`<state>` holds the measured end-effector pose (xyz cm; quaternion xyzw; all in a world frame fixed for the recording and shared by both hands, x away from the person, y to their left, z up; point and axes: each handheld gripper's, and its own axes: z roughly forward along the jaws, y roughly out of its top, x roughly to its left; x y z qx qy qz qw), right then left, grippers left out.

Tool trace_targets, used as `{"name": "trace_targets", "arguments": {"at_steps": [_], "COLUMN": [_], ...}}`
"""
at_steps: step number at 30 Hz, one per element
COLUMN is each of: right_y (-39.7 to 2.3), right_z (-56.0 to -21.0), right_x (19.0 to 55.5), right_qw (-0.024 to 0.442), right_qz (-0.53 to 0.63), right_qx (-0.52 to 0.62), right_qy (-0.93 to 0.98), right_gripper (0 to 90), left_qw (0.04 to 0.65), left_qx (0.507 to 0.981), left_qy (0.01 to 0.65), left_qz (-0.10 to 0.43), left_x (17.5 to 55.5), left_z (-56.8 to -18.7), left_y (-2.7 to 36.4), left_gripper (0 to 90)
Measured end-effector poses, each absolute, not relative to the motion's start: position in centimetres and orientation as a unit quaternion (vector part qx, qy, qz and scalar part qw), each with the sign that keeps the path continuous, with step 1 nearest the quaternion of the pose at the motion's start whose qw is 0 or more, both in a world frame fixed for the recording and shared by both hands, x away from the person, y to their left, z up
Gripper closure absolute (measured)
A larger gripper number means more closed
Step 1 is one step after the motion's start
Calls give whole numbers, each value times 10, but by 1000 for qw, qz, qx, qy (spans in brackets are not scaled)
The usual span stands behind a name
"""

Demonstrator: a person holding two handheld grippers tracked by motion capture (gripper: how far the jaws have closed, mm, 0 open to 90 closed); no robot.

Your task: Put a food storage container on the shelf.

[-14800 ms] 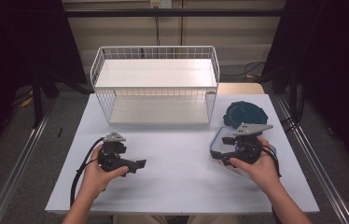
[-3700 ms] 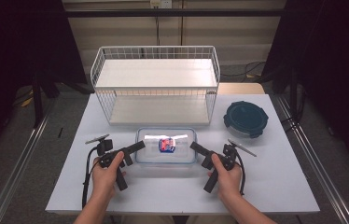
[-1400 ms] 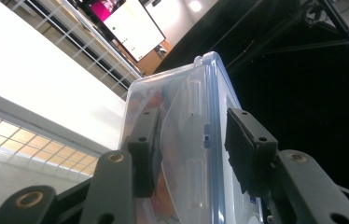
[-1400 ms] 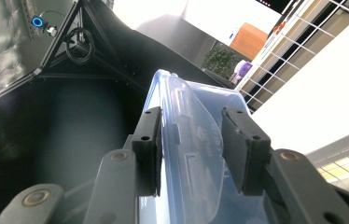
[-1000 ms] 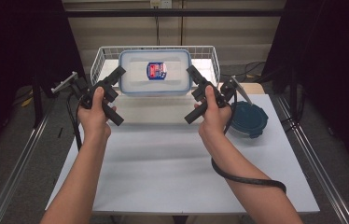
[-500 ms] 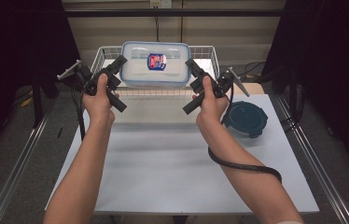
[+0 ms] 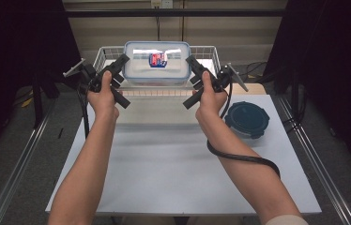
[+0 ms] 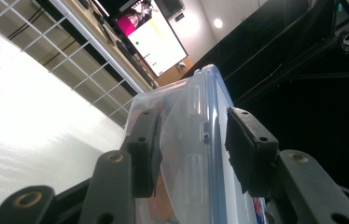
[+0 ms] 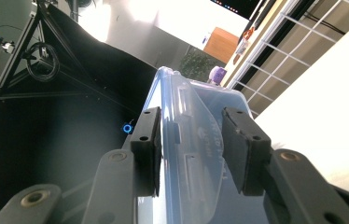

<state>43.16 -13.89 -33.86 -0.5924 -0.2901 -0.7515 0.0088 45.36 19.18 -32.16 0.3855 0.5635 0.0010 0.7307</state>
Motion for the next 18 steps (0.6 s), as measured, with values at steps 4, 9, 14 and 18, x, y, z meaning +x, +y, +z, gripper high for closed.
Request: {"name": "trace_targets", "arguments": {"at_steps": [4, 9, 14, 18], "right_y": [-139, -139, -139, -137], "right_z": [-339, -339, -341, -341], "right_x": [437, 443, 448, 452], "right_qw": [9, 5, 1, -2], "right_qz": [-749, -745, -739, -735], "right_qx": [-597, -601, -609, -614], "right_qy": [-286, -290, -289, -287], "right_gripper": [594, 594, 591, 587], "left_qw": [729, 724, 718, 713], "left_qx": [383, 384, 383, 384], "left_qy": [568, 573, 581, 587], "left_qz": [2, 3, 0, 5], "left_x": [458, 462, 468, 472], "left_z": [-324, -327, -328, -328], "left_y": [190, 189, 188, 186], "left_gripper": [562, 556, 553, 548]}}
